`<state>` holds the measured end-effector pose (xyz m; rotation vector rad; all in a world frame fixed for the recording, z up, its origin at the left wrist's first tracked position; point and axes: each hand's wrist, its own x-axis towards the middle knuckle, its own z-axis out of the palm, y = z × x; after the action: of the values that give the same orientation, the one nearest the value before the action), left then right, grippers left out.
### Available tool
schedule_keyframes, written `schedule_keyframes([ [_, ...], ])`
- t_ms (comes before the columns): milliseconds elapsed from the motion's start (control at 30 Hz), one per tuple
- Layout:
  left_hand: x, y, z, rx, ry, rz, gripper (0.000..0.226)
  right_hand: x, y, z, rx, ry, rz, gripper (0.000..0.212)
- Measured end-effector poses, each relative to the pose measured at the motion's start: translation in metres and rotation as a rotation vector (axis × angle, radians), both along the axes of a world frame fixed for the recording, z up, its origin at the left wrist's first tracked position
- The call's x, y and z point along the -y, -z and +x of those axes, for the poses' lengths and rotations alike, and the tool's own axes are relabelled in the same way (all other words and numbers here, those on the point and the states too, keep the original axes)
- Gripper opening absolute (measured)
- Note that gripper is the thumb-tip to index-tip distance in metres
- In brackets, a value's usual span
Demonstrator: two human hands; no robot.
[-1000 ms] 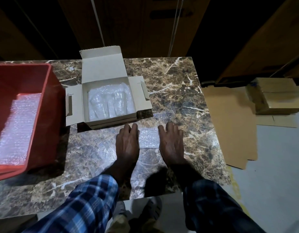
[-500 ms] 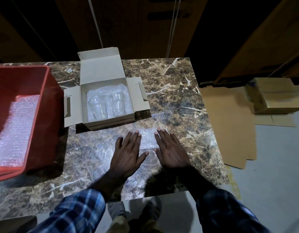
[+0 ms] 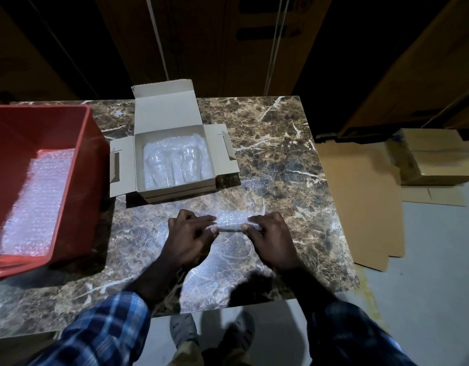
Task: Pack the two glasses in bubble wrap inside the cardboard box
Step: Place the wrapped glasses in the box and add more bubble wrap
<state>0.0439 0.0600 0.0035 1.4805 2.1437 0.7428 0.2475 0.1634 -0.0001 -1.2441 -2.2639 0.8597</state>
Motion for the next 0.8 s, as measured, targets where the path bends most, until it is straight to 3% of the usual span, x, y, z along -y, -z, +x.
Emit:
schedule_keyframes([
  [67,-0.001,-0.005,0.002,0.144,-0.083,0.004,0.042,-0.003,-0.002,-0.004,0.003,0.038,-0.042,0.027],
  [133,-0.006,-0.005,0.002,0.253,-0.167,0.016,0.015,-0.005,-0.004,-0.008,0.009,0.092,-0.075,0.029],
  [200,-0.012,-0.002,0.001,0.262,-0.217,-0.035,0.029,-0.008,-0.005,-0.012,0.037,0.143,-0.102,0.031],
  [333,-0.029,0.000,0.002,0.109,-0.216,-0.101,0.042,-0.011,-0.001,-0.021,0.113,0.222,-0.144,0.029],
  [533,-0.038,0.013,0.011,-0.007,-0.282,-0.087,0.021,-0.007,0.000,-0.023,0.193,0.211,-0.023,0.029],
  [667,-0.032,0.020,0.018,-0.196,-0.241,-0.005,0.005,-0.005,0.007,-0.025,0.366,0.176,0.183,0.025],
  [800,-0.024,0.026,0.015,-0.428,-0.015,0.069,0.021,-0.007,0.009,-0.029,0.426,0.030,0.433,0.010],
])
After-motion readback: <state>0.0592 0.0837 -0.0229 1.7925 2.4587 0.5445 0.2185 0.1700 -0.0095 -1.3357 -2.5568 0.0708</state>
